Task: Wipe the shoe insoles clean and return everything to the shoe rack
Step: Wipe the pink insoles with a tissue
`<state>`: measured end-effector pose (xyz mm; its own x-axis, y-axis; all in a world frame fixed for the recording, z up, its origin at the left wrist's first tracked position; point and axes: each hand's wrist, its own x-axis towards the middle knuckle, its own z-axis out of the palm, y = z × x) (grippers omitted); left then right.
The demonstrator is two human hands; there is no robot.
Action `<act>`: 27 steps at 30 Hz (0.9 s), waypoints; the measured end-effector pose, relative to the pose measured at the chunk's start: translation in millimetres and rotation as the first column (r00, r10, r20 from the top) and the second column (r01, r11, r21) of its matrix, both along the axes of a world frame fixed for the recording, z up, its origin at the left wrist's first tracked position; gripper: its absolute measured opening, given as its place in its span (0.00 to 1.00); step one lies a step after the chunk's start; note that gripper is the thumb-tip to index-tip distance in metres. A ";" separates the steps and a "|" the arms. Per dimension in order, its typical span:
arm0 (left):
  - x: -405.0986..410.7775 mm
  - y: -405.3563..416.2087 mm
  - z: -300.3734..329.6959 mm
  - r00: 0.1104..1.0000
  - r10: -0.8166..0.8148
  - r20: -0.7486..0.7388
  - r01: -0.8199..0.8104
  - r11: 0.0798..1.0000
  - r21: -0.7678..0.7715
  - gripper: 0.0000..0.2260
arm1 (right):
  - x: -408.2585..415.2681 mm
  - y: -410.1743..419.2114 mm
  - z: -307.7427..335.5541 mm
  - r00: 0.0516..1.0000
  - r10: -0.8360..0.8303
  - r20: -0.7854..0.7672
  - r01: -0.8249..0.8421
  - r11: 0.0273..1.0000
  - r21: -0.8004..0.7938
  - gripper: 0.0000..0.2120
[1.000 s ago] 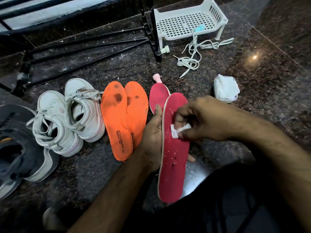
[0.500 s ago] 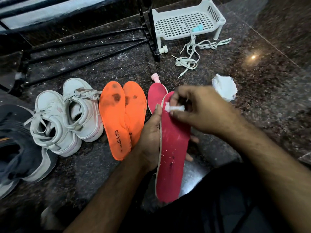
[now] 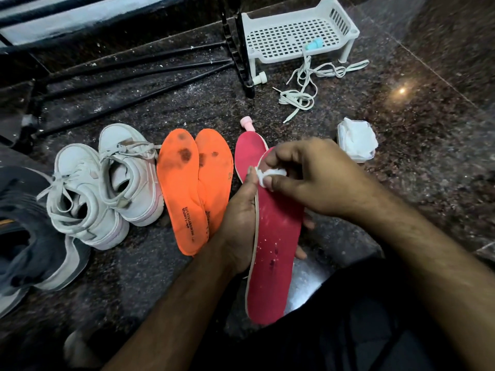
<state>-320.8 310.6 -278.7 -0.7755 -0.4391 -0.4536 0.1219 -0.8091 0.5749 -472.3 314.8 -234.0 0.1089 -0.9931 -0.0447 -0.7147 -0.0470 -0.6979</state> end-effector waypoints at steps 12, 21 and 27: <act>1.5 -2.2 -2.5 1.000 -0.011 0.001 0.011 0.999 0.041 0.39 | -3.2 4.8 6.0 0.997 0.047 0.055 -0.058 0.976 0.211 0.03; 2.3 -2.1 -3.6 0.999 -0.030 -0.015 0.030 1.000 -0.011 0.39 | -11.9 -3.0 -2.9 0.949 -0.277 0.149 0.281 0.960 -0.004 0.03; 5.6 -7.9 -5.1 1.000 0.020 0.011 -0.020 0.999 0.031 0.36 | -2.3 7.2 0.2 0.980 0.137 0.147 -0.172 0.948 0.267 0.04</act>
<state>-315.2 302.7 -283.9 -0.7618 -0.4401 -0.4754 0.1322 -0.8240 0.5510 -474.6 322.0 -233.7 0.2824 -0.9137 -0.2922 -0.6206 0.0583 -0.7819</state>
